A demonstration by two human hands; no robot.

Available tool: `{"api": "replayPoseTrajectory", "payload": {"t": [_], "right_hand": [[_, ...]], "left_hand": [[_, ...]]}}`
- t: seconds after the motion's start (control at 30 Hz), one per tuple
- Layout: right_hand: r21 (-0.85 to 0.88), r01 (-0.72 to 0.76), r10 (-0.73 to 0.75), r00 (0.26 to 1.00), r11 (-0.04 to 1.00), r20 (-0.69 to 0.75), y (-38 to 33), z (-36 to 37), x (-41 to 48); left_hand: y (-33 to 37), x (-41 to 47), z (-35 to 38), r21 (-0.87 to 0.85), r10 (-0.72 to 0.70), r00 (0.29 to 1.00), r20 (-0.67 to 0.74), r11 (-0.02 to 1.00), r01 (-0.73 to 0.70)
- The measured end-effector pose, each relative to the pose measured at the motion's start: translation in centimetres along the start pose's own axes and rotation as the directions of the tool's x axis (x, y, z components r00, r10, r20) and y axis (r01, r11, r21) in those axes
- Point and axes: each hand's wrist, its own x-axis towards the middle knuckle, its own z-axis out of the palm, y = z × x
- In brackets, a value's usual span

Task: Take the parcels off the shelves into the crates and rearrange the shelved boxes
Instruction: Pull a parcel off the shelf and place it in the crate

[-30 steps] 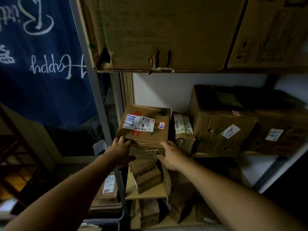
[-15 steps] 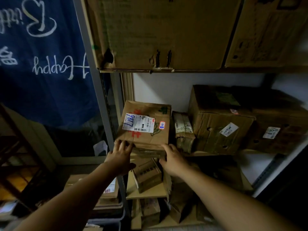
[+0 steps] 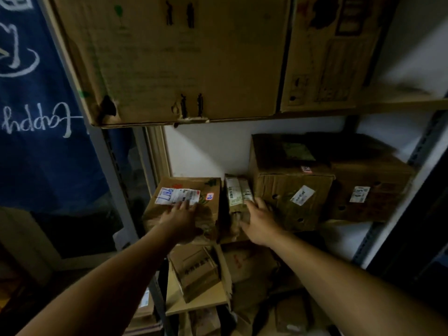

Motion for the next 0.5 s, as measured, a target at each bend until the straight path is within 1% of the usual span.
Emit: {"api": "replayPoseTrajectory", "payload": {"t": [0.1,0.17,0.23,0.4,0.5], "right_hand": [[-0.047,0.037,-0.033,0.996,0.998,0.081,1.3,0.1,0.6],[-0.065,0.059,-0.051,0.991,0.996,0.121,1.9,0.5,1.0],[-0.072,0.087,-0.076,0.987,0.994,0.139,2.5,0.7,1.1],[-0.090,0.170,-0.163,0.983,0.981,0.082,3.8,1.5,0.3],[-0.092,0.192,-0.189,0.981,0.977,0.042,4.1,2.2,-0.9]], "left_hand": [[5.0,1.3,0.2,-0.024,0.146,0.989,0.009,0.989,-0.146],[7.3,2.4,1.0,-0.037,0.184,0.982,0.032,0.982,-0.183],[8.4,2.9,1.9,-0.021,0.186,0.982,0.043,0.983,-0.185],[8.4,1.2,3.7,0.055,0.149,0.988,-0.045,0.988,-0.147],[8.9,0.0,4.6,0.032,0.136,0.990,-0.041,0.990,-0.134]]}}
